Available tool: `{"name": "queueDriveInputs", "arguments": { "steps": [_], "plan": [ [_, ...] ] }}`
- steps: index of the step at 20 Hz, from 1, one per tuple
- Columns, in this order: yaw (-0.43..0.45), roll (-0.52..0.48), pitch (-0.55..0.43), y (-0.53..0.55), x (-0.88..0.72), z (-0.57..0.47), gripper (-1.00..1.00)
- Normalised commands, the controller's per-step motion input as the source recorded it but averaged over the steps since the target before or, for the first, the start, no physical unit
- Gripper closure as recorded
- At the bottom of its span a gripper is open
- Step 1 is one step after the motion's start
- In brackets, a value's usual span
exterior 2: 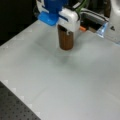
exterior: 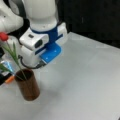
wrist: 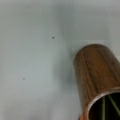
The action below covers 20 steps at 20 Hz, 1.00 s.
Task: Flower insertion into a vase
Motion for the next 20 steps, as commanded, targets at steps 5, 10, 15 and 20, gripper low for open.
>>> {"name": "queueDriveInputs", "arguments": {
  "steps": [5, 10, 15, 20],
  "plan": [
    [-0.08, 0.017, -0.224, 0.47, -0.2, -0.13, -1.0],
    [-0.089, 0.036, -0.208, 0.29, -0.25, -0.1, -1.0],
    [-0.074, 0.078, -0.177, 0.16, -0.25, -0.07, -1.0],
    [-0.106, 0.085, -0.179, 0.16, -0.18, -0.16, -1.0]
  ]
}}
